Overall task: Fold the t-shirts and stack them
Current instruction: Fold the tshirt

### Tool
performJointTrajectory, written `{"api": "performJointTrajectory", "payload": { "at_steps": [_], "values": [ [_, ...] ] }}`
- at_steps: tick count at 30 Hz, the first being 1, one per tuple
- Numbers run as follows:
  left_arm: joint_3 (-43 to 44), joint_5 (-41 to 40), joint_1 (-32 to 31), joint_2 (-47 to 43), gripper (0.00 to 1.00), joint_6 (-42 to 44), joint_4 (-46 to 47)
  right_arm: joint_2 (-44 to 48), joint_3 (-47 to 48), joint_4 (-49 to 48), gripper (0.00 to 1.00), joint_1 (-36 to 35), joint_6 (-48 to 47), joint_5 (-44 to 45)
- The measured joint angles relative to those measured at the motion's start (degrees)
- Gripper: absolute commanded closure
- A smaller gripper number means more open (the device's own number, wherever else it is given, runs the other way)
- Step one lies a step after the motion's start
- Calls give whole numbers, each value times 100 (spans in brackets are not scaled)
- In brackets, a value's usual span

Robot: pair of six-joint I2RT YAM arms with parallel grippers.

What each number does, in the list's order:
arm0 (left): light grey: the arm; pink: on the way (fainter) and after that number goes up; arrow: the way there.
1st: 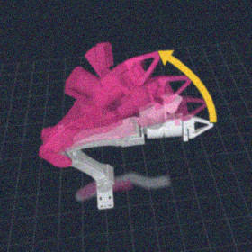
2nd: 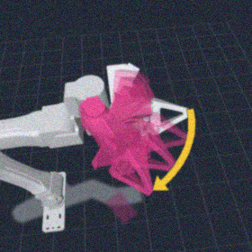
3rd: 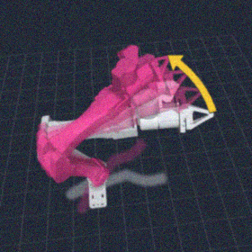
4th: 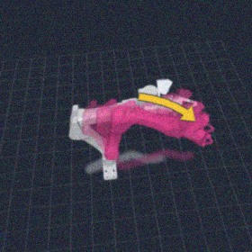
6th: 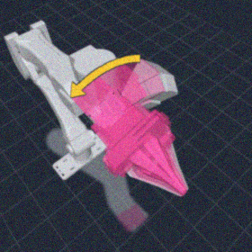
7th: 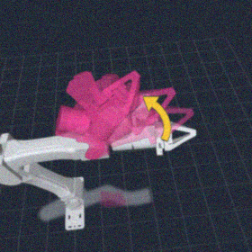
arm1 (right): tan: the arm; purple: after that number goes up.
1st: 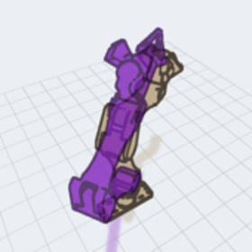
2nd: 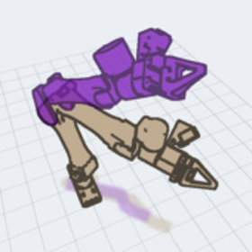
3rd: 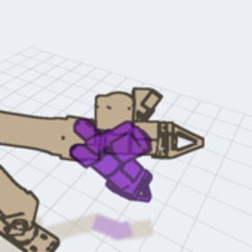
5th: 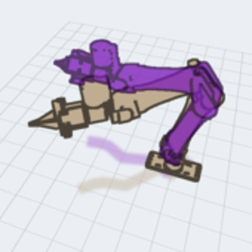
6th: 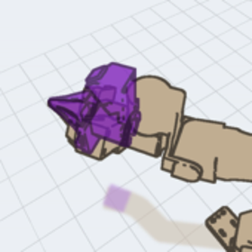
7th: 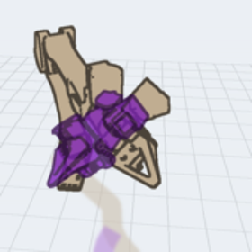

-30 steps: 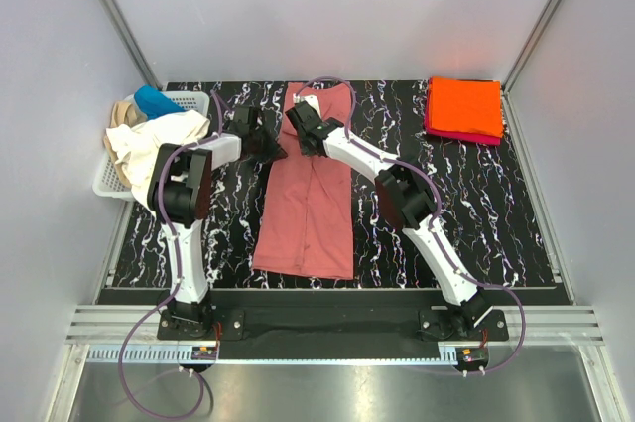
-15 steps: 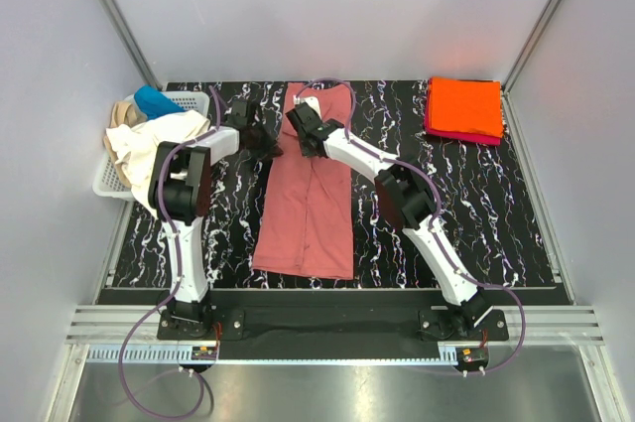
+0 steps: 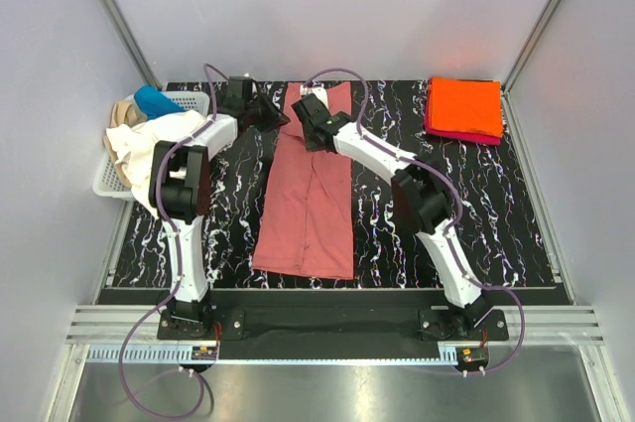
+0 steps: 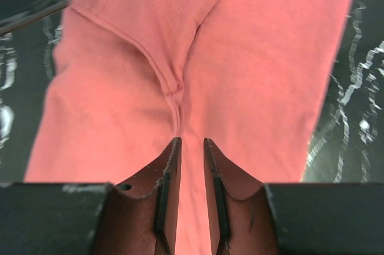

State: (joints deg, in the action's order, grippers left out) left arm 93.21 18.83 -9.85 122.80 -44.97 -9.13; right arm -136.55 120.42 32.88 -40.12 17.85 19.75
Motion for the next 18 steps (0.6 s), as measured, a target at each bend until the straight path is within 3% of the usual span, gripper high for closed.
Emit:
{"api": "performJointTrajectory", "payload": {
  "at_steps": [8, 18],
  "values": [
    [216, 444, 0, 715, 80, 42, 326, 1023, -774, -72, 75, 7, 302, -278],
    [282, 656, -2, 1060, 77, 321, 271, 1088, -1025, -129, 76, 114, 498, -586]
  ]
}}
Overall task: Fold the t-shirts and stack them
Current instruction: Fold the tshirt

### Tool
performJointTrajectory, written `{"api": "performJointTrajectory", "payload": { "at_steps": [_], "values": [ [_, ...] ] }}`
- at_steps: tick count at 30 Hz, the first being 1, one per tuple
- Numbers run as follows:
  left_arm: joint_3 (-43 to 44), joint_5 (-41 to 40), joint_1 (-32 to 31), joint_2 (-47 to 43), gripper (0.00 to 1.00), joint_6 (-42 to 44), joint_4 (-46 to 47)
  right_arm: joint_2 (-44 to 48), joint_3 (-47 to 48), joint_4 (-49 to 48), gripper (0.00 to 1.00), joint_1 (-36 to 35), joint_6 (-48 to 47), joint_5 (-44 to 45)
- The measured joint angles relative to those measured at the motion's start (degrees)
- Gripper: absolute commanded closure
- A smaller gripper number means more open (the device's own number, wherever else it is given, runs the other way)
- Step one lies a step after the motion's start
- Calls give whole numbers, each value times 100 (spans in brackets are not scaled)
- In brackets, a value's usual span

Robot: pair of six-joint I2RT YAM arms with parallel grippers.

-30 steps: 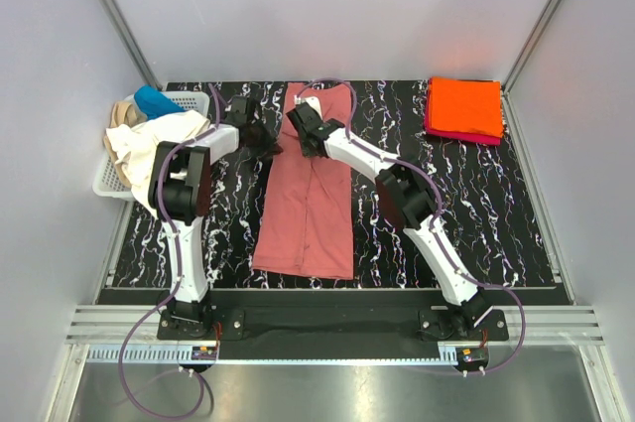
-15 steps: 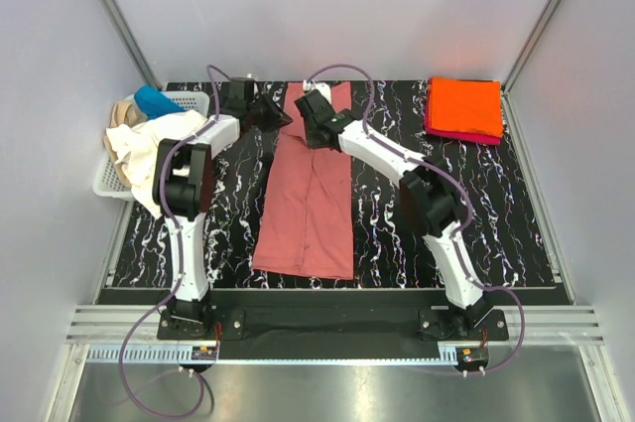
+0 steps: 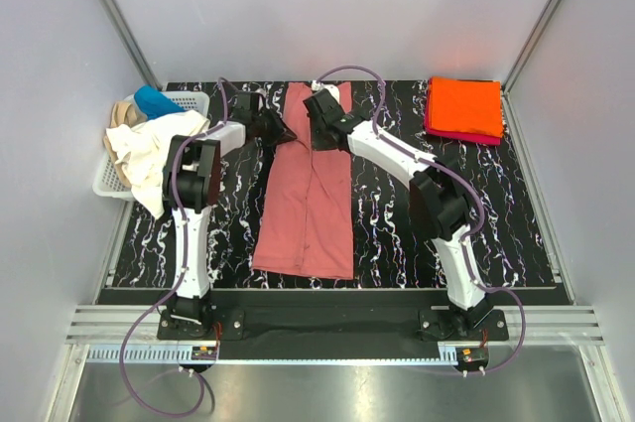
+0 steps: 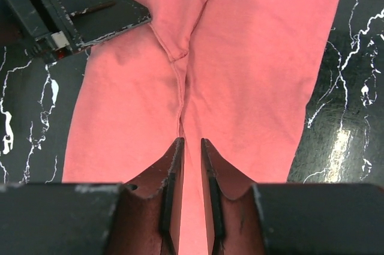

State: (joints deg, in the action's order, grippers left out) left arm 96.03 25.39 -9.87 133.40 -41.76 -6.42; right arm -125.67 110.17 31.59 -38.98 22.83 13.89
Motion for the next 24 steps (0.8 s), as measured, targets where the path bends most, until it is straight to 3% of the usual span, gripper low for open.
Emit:
{"api": "performJointTrajectory", "payload": {
  "at_steps": [8, 14, 20, 24],
  "values": [
    [90, 317, -11, -146, 69, 195, -332, 221, -533, -39, 73, 140, 140, -188],
    [-68, 236, -24, -1178, 66, 592, -1318, 1473, -2020, -52, 61, 496, 684, -802],
    [-2203, -446, -136, -3652, 60, 887, -1792, 3200, -4164, -85, 52, 498, 1434, -1462],
    [-3547, -868, -310, -4712, 58, 1054, -1873, 3884, -5495, -90, 50, 114, 1980, -1825]
  ]
}}
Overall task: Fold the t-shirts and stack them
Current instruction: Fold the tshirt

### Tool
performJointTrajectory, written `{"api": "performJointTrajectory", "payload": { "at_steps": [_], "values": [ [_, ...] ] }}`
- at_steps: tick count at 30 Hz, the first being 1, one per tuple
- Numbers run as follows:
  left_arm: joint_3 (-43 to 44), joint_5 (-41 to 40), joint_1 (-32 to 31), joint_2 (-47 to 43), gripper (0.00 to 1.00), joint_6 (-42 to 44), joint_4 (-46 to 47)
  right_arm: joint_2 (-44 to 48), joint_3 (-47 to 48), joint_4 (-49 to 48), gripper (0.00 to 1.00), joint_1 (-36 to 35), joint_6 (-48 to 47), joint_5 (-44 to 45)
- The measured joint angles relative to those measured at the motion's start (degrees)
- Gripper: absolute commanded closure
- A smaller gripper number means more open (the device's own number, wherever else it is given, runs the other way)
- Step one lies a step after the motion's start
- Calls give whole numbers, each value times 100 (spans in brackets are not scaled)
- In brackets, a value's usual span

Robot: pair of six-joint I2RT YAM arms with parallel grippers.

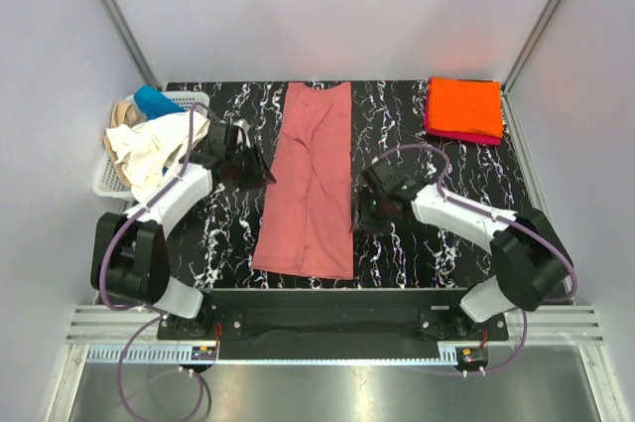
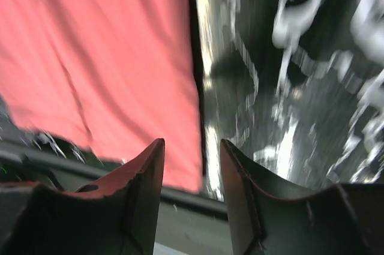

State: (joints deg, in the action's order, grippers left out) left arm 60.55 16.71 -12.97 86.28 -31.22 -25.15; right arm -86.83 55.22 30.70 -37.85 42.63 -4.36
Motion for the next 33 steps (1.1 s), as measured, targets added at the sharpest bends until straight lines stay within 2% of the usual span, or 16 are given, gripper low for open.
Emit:
{"api": "performJointTrajectory", "payload": {
  "at_steps": [5, 11, 16, 28, 32, 33],
  "values": [
    [-1167, -330, -94, -870, 56, 68, -415, 662, -1069, -63, 49, -654, 726, -199],
    [-1436, -382, -90, -1720, 57, 76, -479, 1478, -1869, -538, 50, -800, 1438, -282],
    [-1613, -372, -90, -1864, 57, 76, -437, 1517, -2243, -1038, 52, -990, 1731, -380],
    [-1871, -409, -133, -1980, 58, 79, -527, 1051, -2354, -1606, 59, -1259, 2046, -417],
    [-1871, -739, -455, -2035, 58, 68, -629, 1032, -2417, -1593, 72, -1314, 2116, -372],
    [-1871, -761, -527, -2037, 58, 52, -647, 1029, -2424, -1585, 80, -1318, 2127, -367]
  ]
}}
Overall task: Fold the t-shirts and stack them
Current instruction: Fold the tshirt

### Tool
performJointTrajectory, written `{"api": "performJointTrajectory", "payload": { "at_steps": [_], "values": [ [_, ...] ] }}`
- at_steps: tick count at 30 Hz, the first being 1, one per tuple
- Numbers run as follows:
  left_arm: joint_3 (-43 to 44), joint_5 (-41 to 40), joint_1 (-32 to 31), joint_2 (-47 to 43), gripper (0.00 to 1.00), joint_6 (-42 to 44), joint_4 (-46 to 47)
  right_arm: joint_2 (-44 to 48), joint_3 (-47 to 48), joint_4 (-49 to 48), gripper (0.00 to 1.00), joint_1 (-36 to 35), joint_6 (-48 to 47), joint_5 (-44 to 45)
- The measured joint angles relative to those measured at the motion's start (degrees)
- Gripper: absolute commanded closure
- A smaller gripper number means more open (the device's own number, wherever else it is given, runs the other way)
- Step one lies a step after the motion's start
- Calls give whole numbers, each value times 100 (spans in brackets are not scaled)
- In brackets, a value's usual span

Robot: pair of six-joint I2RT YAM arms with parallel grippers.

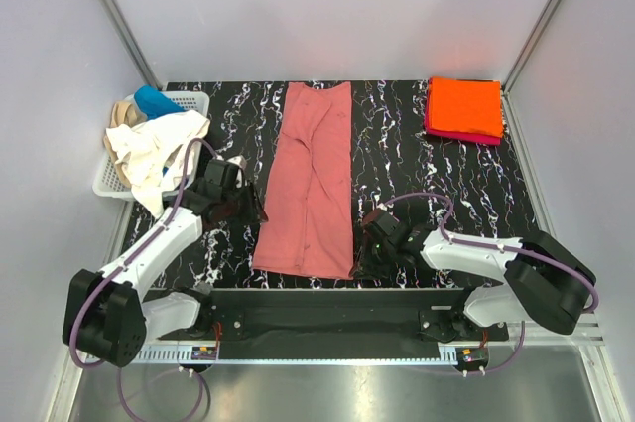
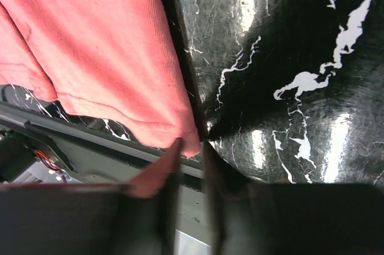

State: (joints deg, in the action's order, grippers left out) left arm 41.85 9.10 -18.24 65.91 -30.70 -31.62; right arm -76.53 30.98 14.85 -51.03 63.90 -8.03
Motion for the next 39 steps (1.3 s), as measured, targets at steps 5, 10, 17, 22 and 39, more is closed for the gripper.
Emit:
{"api": "performJointTrajectory", "payload": {
  "at_steps": [5, 10, 17, 22, 39],
  "values": [
    [-35, -232, -389, -116, 58, -109, -59, -4, -4, -4, 100, -7, -2, 96],
    [-122, -883, -1073, -332, 57, -289, -323, 4, -4, -4, 100, -11, -52, 138],
    [-393, -1130, -1464, -494, 57, -625, -498, 354, -149, 125, 100, -11, -55, 238],
    [-697, -1128, -2057, -542, 56, -1056, -470, 1093, -470, 435, 100, -11, 61, 439],
    [-1777, -804, -2146, -929, 65, -1932, 92, 1818, -682, 951, 100, -17, 256, 688]
  ]
}}
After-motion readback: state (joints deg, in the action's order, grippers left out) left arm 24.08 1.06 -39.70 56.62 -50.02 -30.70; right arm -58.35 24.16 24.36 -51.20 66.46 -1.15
